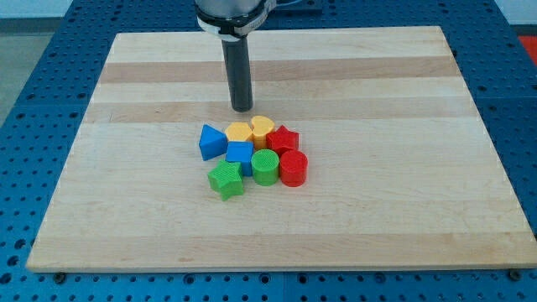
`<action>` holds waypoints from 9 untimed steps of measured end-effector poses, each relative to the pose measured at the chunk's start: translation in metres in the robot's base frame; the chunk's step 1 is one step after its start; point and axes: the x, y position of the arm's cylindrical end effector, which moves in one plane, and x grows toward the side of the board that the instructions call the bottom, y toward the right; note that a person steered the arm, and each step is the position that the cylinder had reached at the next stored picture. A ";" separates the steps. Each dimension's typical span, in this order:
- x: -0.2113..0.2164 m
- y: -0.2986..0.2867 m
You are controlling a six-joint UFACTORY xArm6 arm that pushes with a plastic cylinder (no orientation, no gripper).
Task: Move your arm towards the red circle
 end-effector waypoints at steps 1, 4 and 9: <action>-0.018 -0.005; -0.055 -0.090; -0.070 -0.036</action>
